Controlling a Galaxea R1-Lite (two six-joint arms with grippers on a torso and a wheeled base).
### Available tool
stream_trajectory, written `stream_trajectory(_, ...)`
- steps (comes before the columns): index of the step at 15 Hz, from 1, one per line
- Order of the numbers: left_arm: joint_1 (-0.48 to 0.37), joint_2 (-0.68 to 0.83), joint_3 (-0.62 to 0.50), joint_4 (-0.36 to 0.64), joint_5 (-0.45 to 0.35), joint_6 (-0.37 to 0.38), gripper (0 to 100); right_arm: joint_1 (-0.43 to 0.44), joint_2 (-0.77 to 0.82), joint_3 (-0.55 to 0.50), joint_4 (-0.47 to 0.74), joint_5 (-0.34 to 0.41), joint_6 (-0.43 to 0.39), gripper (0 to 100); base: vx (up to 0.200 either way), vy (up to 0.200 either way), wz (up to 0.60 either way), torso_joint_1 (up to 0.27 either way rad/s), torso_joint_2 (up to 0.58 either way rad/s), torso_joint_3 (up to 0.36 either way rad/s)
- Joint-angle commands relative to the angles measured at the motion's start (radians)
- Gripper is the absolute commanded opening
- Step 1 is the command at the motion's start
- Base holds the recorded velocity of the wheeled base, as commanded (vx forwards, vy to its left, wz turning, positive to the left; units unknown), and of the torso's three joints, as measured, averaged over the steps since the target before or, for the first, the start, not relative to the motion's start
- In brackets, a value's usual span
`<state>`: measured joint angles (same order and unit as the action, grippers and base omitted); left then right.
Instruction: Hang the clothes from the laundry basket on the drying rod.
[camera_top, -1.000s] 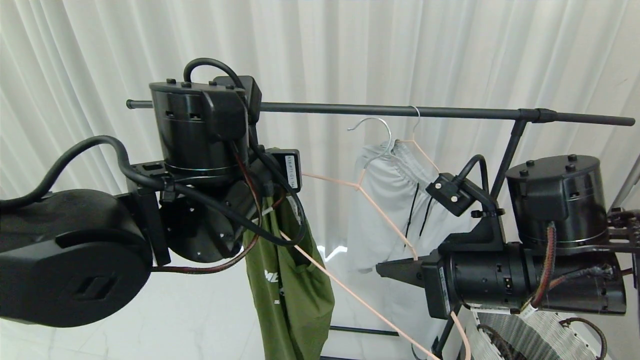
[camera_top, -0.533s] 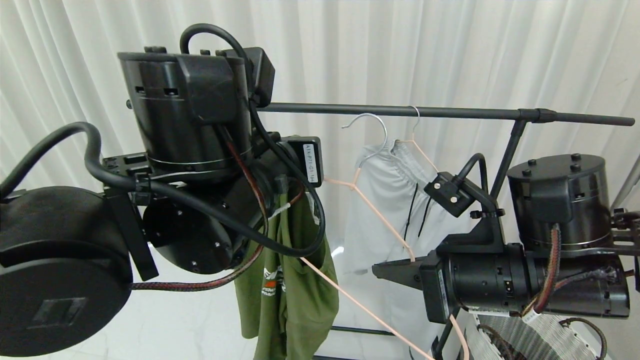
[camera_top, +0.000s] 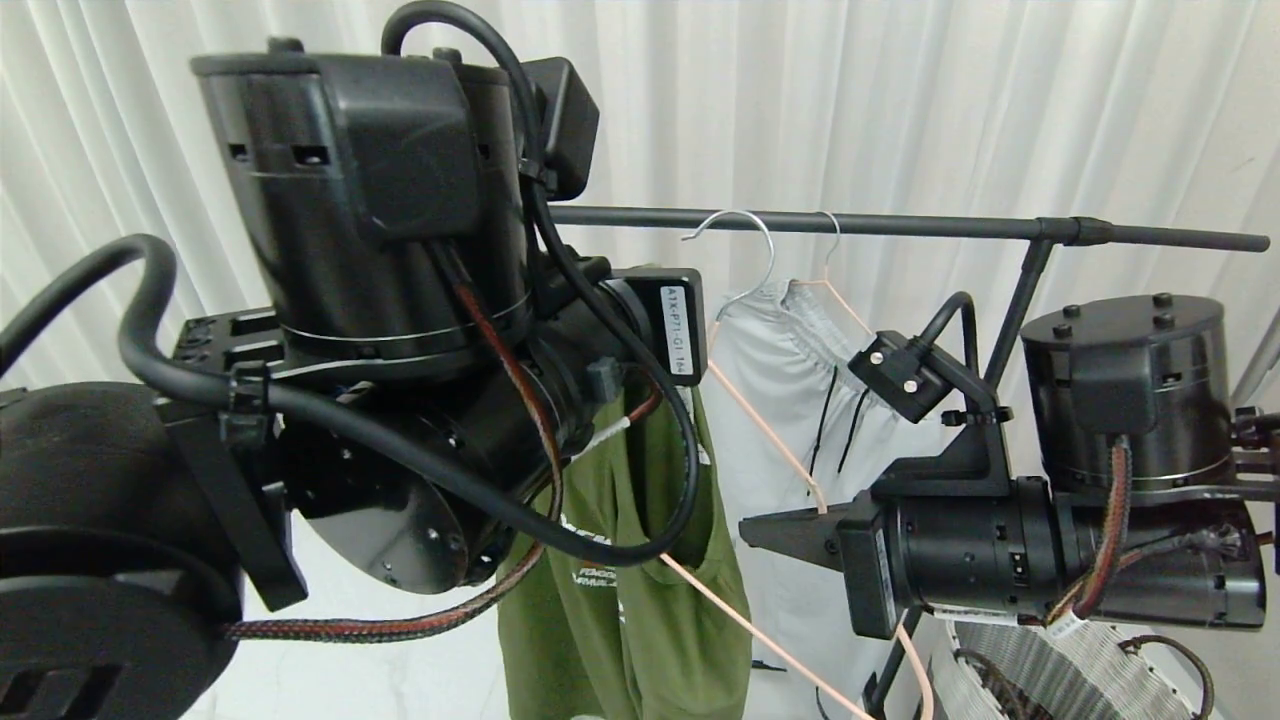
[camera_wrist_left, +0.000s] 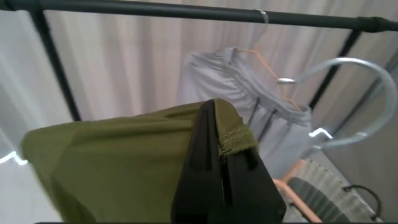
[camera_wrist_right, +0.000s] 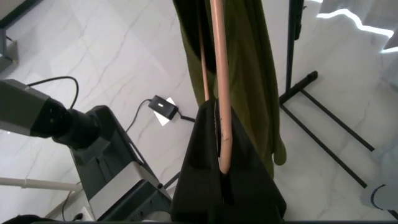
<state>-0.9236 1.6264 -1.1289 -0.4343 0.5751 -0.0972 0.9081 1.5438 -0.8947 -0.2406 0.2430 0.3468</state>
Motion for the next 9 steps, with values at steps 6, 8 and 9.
stream_trajectory(6, -0.011, -0.062, 0.063, -0.001, -0.077, 0.010, 0, -0.061, -0.007, -0.006, 0.000, -0.001, -0.003, 0, 0.000, 0.000, 0.00, 0.000, 0.00, 0.000)
stream_trajectory(8, -0.006, -0.086, 0.083, -0.001, -0.136, 0.011, 0, -0.092, -0.010, -0.023, -0.005, -0.001, -0.003, 0, 0.000, 0.000, 0.00, 0.000, 0.00, 0.000)
stream_trajectory(9, -0.006, -0.088, 0.092, -0.001, -0.150, 0.011, 0, -0.100, -0.014, -0.030, -0.019, -0.001, -0.003, 0, 0.000, 0.000, 0.00, 0.000, 0.00, 0.000)
